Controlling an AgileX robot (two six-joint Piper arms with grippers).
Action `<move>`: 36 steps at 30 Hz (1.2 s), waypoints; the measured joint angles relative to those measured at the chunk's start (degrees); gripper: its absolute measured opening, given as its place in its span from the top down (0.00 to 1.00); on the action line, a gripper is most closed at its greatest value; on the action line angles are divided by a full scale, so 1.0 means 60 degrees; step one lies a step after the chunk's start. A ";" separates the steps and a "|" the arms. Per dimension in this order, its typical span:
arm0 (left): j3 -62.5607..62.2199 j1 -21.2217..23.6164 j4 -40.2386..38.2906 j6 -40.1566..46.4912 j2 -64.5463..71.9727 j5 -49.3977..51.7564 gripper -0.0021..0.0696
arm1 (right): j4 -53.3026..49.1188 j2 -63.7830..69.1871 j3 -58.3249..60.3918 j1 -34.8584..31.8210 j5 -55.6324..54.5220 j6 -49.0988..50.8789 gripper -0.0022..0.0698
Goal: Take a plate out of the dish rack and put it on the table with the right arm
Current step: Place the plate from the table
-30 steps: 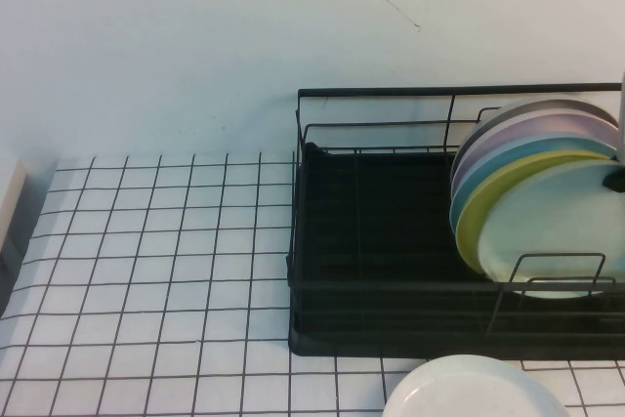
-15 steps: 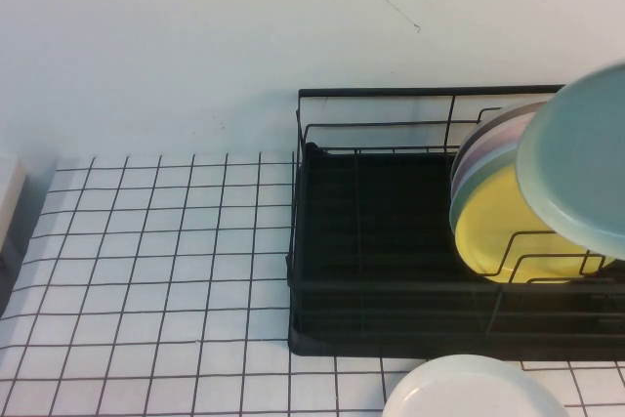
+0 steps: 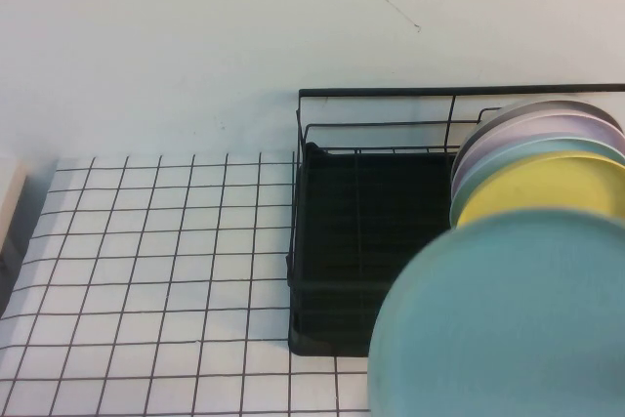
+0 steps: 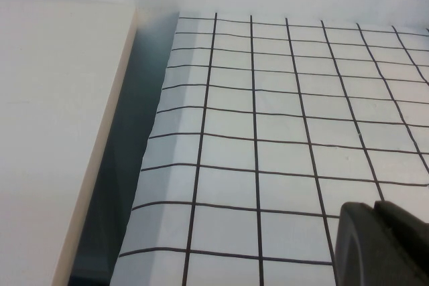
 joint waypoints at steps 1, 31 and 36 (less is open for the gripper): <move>0.0000 0.0000 0.0000 0.0000 0.0000 0.0000 0.98 | 0.0308 -0.0224 0.0709 0.0000 0.0000 0.0000 0.84; 0.0000 0.0000 0.0000 0.0000 0.0000 0.0000 0.98 | 0.1333 0.1205 0.4727 0.0000 -0.3470 -0.3325 0.84; 0.0000 0.0000 0.0000 0.0000 0.0000 0.0000 0.98 | 0.1534 0.2464 0.4727 0.0000 -0.3653 -0.4182 0.84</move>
